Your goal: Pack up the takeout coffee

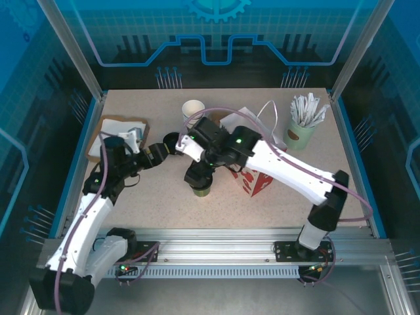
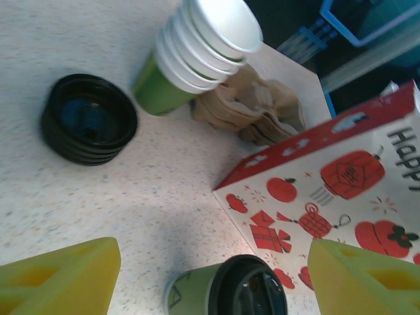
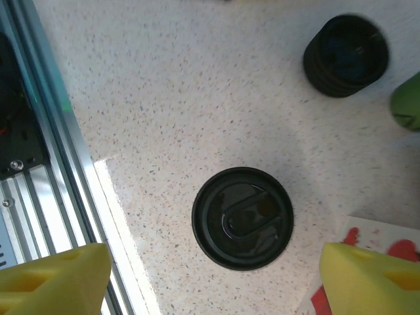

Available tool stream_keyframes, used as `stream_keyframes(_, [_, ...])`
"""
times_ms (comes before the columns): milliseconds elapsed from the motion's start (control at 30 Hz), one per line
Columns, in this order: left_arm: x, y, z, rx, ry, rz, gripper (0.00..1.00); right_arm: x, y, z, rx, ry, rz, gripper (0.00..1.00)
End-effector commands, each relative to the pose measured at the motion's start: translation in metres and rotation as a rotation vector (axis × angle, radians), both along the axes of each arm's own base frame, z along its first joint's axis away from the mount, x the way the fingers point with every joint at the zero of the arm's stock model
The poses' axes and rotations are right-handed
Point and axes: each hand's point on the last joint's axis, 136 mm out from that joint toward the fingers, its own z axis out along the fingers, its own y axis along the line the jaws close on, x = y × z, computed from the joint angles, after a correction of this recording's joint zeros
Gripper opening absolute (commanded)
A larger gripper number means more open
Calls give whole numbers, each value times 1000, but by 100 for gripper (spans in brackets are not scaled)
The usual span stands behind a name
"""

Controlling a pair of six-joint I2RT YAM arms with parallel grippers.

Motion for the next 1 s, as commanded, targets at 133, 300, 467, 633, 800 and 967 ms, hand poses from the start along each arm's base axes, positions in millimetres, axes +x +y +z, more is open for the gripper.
stream_keyframes(133, [-25,11,-11,-105,70,23,78,18,-4,-48,-182,72,-22,91])
stream_keyframes(300, [-23,10,-14,-110,64,12,78,27,-9,-71,-257,125,-27,95])
stream_keyframes(467, [-21,7,-11,-121,53,-6,78,32,-11,-88,-320,138,-32,95])
stream_keyframes(633, [-21,5,-10,-130,52,-20,78,34,-11,-97,-353,153,-28,93])
stream_keyframes(800, [-20,4,-10,-134,49,-26,78,32,-13,-105,-377,170,-25,90])
stream_keyframes(967, [-20,3,-11,-140,51,-31,78,28,-15,-108,-384,181,-19,86])
